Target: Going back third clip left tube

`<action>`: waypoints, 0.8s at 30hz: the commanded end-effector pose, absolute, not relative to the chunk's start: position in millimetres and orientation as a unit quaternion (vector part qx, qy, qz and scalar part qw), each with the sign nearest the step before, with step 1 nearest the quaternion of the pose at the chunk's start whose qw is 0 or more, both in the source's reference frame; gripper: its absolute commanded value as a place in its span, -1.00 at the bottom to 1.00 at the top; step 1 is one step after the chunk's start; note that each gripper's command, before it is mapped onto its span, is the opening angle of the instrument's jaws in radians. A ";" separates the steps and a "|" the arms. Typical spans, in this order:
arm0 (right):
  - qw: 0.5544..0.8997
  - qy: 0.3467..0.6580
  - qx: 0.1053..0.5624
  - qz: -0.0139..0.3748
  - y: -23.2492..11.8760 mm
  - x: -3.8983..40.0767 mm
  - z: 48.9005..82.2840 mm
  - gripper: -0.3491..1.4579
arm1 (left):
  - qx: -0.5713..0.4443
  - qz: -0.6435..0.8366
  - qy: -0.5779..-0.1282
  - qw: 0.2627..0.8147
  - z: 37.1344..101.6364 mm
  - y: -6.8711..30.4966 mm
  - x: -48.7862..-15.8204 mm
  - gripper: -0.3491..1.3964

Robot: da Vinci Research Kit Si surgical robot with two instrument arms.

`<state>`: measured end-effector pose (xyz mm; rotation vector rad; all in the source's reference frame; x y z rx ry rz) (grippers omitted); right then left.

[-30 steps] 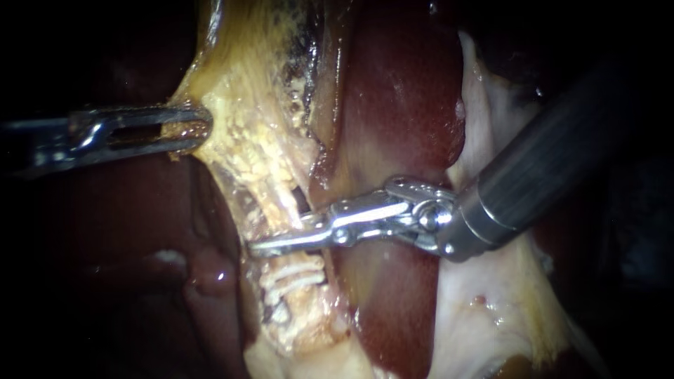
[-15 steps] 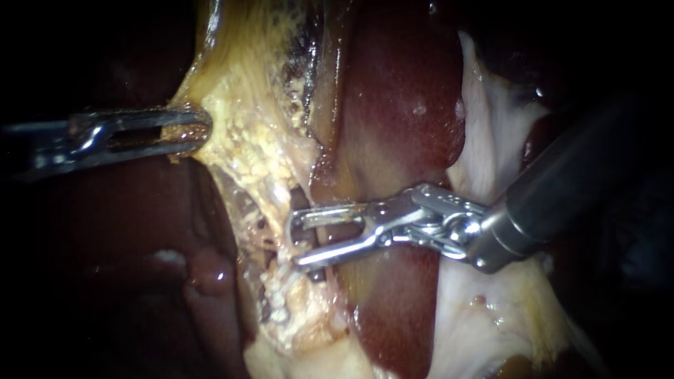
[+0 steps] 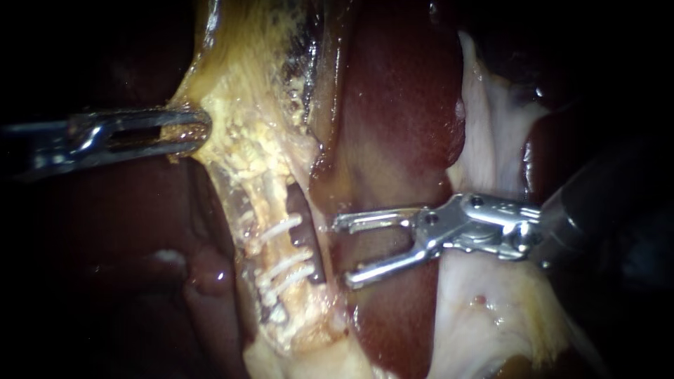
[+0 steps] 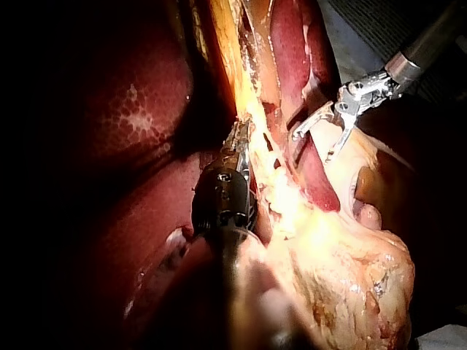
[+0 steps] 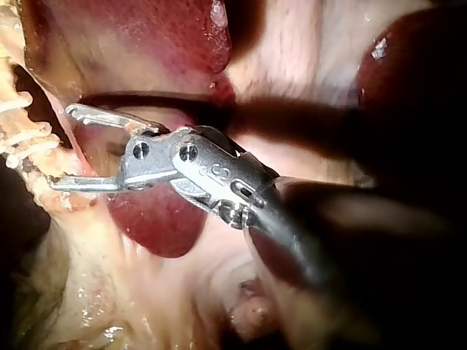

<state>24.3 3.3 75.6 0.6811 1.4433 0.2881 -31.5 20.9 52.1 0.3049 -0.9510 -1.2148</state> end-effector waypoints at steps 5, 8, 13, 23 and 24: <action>0.706 0.644 0.274 0.110 5.2 22.1 73.4 0.05 | 0.136 -0.547 -0.428 0.706 52.2 20.7 -31.7 -1.00; 0.711 0.644 0.261 0.104 5.9 21.2 72.3 0.05 | 0.136 -0.546 -0.428 0.706 52.3 20.6 -31.8 -1.00; 0.713 0.646 0.254 0.096 6.2 20.7 71.6 0.05 | 0.142 -0.541 -0.428 0.710 54.0 19.7 -33.4 -1.00; 0.714 0.648 0.250 0.091 6.0 20.6 71.5 0.05 | 0.153 -0.531 -0.411 0.725 59.0 19.4 -36.6 -1.00; 0.714 0.648 0.250 0.091 6.0 20.6 71.5 0.05 | 0.154 -0.531 -0.411 0.725 59.3 19.6 -36.8 -1.00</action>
